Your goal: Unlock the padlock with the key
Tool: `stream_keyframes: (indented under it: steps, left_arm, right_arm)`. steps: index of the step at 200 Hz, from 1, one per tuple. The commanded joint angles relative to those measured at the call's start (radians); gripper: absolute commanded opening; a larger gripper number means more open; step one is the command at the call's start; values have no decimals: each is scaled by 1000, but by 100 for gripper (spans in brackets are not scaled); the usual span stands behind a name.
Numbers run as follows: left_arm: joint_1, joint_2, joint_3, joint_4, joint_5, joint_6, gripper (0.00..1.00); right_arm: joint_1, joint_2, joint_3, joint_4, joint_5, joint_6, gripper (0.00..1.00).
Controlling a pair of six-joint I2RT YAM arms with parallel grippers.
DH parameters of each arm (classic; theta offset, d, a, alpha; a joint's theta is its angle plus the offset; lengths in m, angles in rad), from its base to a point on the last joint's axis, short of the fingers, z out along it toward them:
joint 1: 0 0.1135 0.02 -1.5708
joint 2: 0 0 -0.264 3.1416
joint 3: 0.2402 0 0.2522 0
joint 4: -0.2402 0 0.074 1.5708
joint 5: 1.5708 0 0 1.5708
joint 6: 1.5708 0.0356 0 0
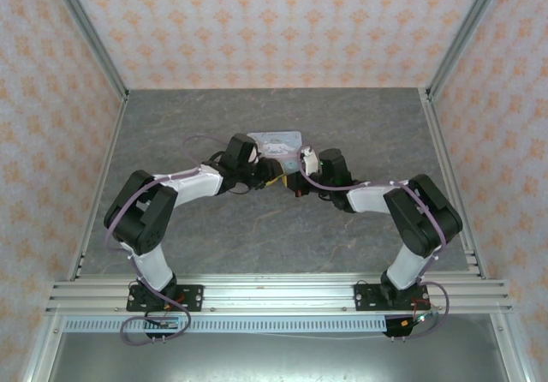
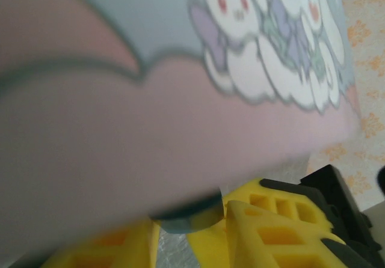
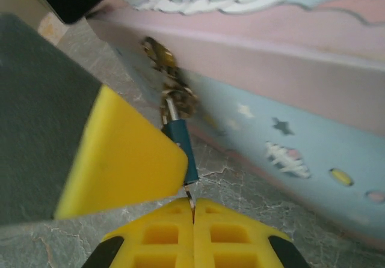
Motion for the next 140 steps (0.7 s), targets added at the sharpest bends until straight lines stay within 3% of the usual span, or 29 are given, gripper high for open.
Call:
stream_keyframes:
  steps: [1, 28, 66, 110, 140]
  left_arm:
    - [-17, -3, -27, 3, 44, -10, 38]
    - [1, -48, -62, -1, 23, -10, 43]
    - [27, -123, -136, 19, -10, -38, 60]
    - [21, -179, -274, 215, -78, -195, 58]
    - [-9, -181, -346, 333, -130, -288, 56]
  right_arm:
    - [9, -38, 25, -54, -11, 13, 0]
    - [12, -44, 24, -143, -10, 25, 0]
    - [36, -51, 25, -182, 0, 88, 0]
    - [53, -60, 15, -190, 26, 220, 0]
    - [62, -73, -49, -47, 48, 407, 0]
